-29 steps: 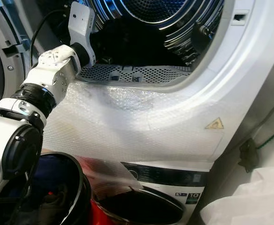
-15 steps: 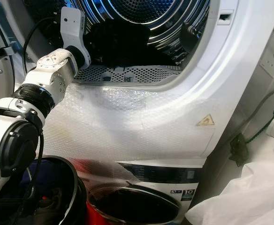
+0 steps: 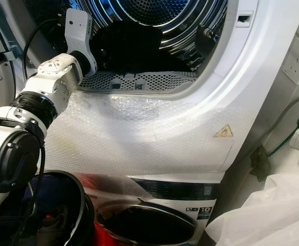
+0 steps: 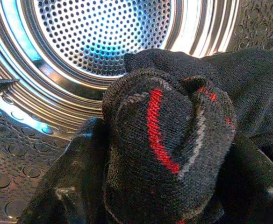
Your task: Clothes washing
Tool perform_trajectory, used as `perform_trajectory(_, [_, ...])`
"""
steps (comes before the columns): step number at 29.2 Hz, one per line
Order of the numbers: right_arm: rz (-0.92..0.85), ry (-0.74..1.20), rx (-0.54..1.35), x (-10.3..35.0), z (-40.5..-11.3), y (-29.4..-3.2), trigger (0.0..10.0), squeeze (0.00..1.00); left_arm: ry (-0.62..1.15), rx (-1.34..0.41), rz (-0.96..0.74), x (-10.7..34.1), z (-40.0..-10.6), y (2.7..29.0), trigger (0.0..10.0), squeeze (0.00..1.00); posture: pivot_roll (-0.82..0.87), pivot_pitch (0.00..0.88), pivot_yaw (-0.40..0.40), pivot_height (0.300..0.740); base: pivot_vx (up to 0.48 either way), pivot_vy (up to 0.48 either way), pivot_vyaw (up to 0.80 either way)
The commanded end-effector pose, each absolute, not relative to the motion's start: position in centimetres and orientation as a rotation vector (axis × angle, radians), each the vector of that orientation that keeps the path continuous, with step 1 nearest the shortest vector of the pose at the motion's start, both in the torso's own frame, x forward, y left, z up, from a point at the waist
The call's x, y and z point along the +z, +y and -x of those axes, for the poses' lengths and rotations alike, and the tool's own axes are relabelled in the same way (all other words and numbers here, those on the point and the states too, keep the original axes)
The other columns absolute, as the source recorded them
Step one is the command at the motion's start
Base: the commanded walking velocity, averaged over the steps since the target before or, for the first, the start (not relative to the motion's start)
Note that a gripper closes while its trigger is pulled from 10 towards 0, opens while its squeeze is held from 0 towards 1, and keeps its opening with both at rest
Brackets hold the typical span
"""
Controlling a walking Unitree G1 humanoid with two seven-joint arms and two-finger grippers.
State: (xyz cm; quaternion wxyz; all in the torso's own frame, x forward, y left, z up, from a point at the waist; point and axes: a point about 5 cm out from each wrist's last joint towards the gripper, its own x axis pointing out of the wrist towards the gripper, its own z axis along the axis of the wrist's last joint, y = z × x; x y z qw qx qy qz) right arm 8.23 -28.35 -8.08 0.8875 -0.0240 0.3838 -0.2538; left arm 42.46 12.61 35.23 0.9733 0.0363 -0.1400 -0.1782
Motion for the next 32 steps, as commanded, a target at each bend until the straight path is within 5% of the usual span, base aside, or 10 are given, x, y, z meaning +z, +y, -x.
perform_trajectory(1, [0.048, 0.804, -0.531, -8.1, -7.9, -28.4, 10.0, 0.0, -0.293, -0.357, -0.089, 36.1, -42.4, 13.0, 10.0, 1.0, -0.26, 0.0, 0.092, 0.74, 0.0, 0.0, 0.0])
perform_trajectory(15, [0.039, 0.809, -0.529, -8.3, -7.8, -27.9, 10.0, 0.0, -0.331, -0.609, -0.081, 36.9, -41.6, 10.0, 10.0, 1.0, -0.26, 0.0, 0.096, 0.74, 0.0, 0.0, 0.0])
perform_trajectory(27, [0.032, 0.8, -0.52, -8.4, -8.3, -27.5, 10.0, 0.0, -0.509, -0.785, -0.281, 39.7, -40.0, 6.9, 10.0, 1.0, -0.24, 0.007, 0.093, 0.74, 0.0, 0.0, 0.0])
perform_trajectory(30, [0.032, 0.803, -0.513, -8.4, -8.5, -27.4, 10.0, 0.0, -0.524, -0.667, -0.339, 39.7, -40.3, 7.2, 10.0, 1.0, -0.23, 0.009, 0.09, 0.74, 0.0, 0.0, 0.0])
perform_trajectory(31, [0.031, 0.804, -0.511, -8.4, -8.5, -27.4, 10.0, 0.0, -0.539, -0.667, -0.451, 39.3, -40.2, 7.1, 10.0, 0.8, -0.22, 0.007, 0.091, 0.74, 0.0, 0.0, 0.0])
perform_trajectory(32, [0.031, 0.805, -0.511, -8.4, -8.6, -27.4, 10.0, 0.0, -0.543, -0.672, -0.48, 39.2, -40.2, 7.0, 10.0, 0.8, -0.22, 0.007, 0.091, 0.74, 0.0, 0.0, 0.0])
